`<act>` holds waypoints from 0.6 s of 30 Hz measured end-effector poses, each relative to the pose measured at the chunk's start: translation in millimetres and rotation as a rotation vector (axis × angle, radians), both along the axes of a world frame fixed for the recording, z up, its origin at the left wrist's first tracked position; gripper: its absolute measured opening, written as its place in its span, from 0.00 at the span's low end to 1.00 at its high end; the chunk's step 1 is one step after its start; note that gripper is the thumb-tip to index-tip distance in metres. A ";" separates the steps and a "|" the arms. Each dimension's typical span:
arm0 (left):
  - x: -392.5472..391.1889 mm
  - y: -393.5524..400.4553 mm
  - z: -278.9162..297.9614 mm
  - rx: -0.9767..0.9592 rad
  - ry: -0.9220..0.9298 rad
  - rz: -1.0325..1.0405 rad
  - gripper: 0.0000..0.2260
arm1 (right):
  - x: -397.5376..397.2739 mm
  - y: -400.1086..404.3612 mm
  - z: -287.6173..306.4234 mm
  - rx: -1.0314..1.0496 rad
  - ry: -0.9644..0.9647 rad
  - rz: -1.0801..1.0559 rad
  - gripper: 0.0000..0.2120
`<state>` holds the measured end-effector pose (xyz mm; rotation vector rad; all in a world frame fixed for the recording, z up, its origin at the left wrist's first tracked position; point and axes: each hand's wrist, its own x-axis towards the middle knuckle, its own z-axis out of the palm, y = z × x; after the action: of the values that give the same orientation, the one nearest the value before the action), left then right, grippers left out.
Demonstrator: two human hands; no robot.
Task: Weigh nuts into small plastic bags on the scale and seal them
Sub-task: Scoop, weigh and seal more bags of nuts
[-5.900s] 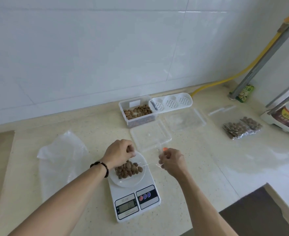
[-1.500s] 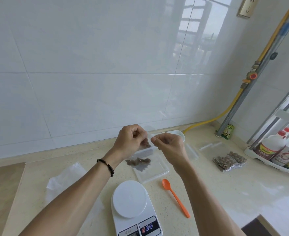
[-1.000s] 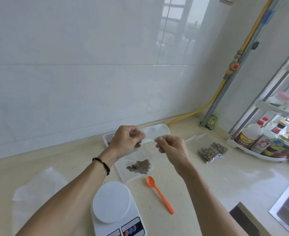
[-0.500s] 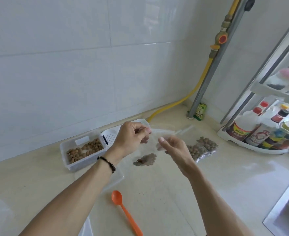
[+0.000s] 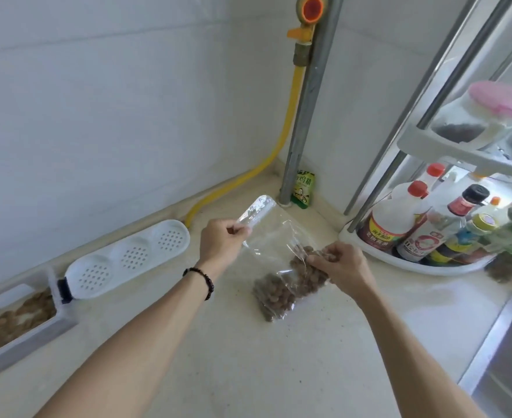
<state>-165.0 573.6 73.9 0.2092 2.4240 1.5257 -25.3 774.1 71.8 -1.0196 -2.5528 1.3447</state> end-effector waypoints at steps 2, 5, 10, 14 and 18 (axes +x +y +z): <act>-6.8 26.3 -16.2 -0.057 0.008 -0.007 0.16 | -2.1 18.6 -12.9 0.043 -0.040 -0.018 0.15; -15.5 56.2 -38.8 -0.130 0.021 -0.017 0.22 | -6.5 38.0 -36.0 0.087 -0.086 -0.051 0.15; -26.0 73.4 -67.7 -0.185 0.026 -0.036 0.21 | -8.4 46.9 -63.2 0.151 -0.131 -0.039 0.17; -29.2 75.2 -75.9 -0.223 0.047 -0.036 0.18 | -11.7 47.1 -69.8 0.230 -0.132 -0.019 0.21; -29.7 72.1 -76.9 -0.282 0.035 -0.057 0.14 | -10.1 43.5 -67.1 0.337 -0.157 -0.024 0.26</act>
<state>-194.7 645.7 -3.1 0.2467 2.6000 1.1490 -35.4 817.6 4.6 -1.1200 -2.7395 0.8155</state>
